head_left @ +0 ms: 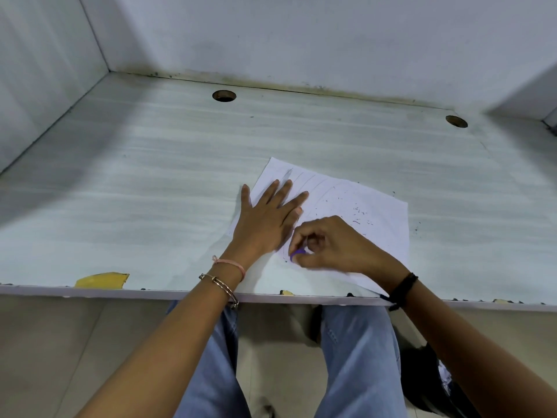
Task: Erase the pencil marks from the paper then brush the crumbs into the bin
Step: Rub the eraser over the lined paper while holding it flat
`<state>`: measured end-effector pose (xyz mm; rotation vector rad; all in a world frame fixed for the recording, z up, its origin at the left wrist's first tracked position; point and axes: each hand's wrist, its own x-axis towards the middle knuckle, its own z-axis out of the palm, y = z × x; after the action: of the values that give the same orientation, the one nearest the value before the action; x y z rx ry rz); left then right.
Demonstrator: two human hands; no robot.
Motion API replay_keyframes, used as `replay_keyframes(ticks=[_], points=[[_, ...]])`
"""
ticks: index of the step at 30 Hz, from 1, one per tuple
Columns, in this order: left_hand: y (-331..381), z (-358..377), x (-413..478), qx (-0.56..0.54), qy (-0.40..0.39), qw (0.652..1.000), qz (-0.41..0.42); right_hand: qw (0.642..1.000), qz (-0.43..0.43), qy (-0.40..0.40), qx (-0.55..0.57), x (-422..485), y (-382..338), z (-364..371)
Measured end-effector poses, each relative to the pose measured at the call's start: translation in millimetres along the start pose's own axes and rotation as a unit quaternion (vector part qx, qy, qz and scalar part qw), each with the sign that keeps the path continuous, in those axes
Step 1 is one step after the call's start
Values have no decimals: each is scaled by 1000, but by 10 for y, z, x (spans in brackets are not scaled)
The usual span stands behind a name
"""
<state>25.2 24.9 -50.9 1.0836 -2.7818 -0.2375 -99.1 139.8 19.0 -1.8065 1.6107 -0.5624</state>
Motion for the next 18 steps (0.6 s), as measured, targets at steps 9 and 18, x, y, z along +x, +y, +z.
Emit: replay_keyframes(ticks=[9, 18], points=[[0, -1, -7, 9, 16, 1000, 3, 1000, -1, 18, -14, -33, 54, -35], [12, 0, -3, 23, 17, 1000, -4, 998, 0, 54, -27, -46, 125, -56]])
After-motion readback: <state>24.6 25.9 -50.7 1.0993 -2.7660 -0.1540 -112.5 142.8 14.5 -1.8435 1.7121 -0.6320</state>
